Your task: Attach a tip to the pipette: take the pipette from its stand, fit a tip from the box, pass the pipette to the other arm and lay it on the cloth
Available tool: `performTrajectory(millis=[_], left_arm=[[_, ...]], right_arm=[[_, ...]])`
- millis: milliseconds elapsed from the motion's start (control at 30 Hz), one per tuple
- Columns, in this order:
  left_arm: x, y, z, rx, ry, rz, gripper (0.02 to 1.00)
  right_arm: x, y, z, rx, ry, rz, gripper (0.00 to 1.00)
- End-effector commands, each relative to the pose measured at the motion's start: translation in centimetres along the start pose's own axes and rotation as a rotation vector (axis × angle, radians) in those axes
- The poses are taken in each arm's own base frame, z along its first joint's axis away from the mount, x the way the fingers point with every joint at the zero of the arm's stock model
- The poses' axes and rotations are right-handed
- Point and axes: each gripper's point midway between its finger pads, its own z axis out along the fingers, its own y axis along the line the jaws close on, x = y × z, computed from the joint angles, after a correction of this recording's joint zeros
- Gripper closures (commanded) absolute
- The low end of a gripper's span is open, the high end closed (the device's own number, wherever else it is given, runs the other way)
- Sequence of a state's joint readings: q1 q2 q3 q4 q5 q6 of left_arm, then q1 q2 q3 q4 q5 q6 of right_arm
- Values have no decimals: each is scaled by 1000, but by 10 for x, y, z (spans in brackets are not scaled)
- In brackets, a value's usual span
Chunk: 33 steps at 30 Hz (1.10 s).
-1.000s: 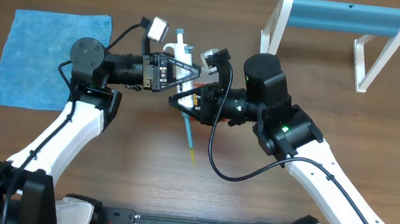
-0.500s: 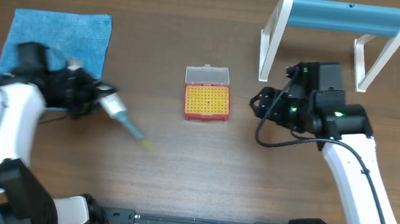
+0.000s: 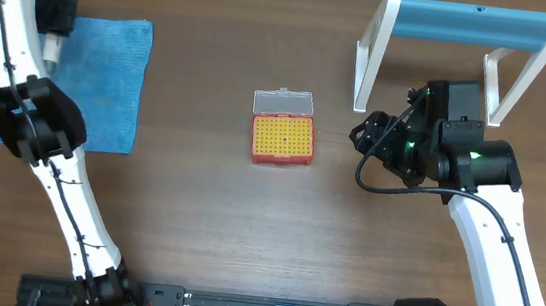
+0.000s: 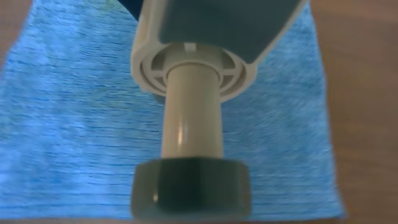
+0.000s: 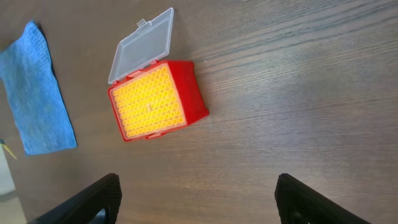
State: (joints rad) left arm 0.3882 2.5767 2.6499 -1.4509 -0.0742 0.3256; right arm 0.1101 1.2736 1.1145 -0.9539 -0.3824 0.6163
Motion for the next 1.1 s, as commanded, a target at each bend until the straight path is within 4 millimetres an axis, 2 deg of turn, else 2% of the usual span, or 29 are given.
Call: performTrajectory(millis=[33, 133, 267, 300, 333, 400, 433, 500, 567, 600, 667, 700, 733, 800, 833, 867, 900, 933, 967, 1000, 1033, 1100], left_arm=[[24, -22, 70, 123, 143, 51, 991], [21, -30, 80, 125, 144, 73, 991], [20, -28, 81, 114, 145, 75, 987], [21, -26, 81, 97, 151, 64, 790], [24, -21, 81, 64, 166, 49, 156], [33, -3, 77, -48, 215, -6, 145], [39, -6, 69, -47, 241, -8, 145], [35, -8, 48, -60, 226, -23, 145], [17, 1, 3, -102, 113, -96, 145], [11, 5, -37, -118, 40, -149, 143], [6, -1, -103, -106, -88, -170, 143], [0, -24, -149, -46, -198, -162, 143], [-3, -47, -186, 0, -283, -126, 143], [4, -85, -252, 14, -418, -50, 143], [22, -109, -292, 36, -482, -17, 143], [46, -125, -317, 60, -501, -10, 143], [69, -136, -330, 89, -497, 13, 143], [102, -148, -338, 128, -475, 24, 143], [127, -156, -341, 152, -456, 40, 143], [187, -162, -339, 185, -416, -9, 143], [233, -163, -334, 205, -402, -69, 143], [302, -163, -321, 266, -453, -187, 143]], right_arm=[[-3, 0, -1, 3, -9, 42, 194], [-3, 0, -1, 3, -9, 45, 194], [-3, 0, -1, 3, -9, 45, 194], [-3, 0, -1, 3, -9, 45, 191], [-3, 1, -1, 2, -9, 45, 191], [-4, 1, -1, -1, -13, 43, 191], [-6, 3, -1, -6, -21, 39, 191], [-11, 6, -1, -19, -41, 29, 191], [-17, 9, -2, -34, -65, 14, 191], [-19, 10, -2, -37, -72, 2, 191], [-23, 5, -4, -4, -100, -27, 191], [-33, -3, -13, 58, -172, -32, 191], [-43, -6, -30, 100, -257, -60, 191], [-62, -4, -82, 150, -486, -110, 191], [-71, -1, -129, 161, -684, -120, 191], [-64, -7, -164, 219, -793, -185, 191], [-52, -9, -178, 258, -805, -296, 194], [-41, -12, -186, 279, -809, -358, 189], [-33, -12, -195, 282, -828, -388, 191], [-22, -10, -214, 278, -886, -443, 191], [-16, -9, -225, 277, -920, -473, 191], [6, -15, -241, 298, -965, -551, 189]])
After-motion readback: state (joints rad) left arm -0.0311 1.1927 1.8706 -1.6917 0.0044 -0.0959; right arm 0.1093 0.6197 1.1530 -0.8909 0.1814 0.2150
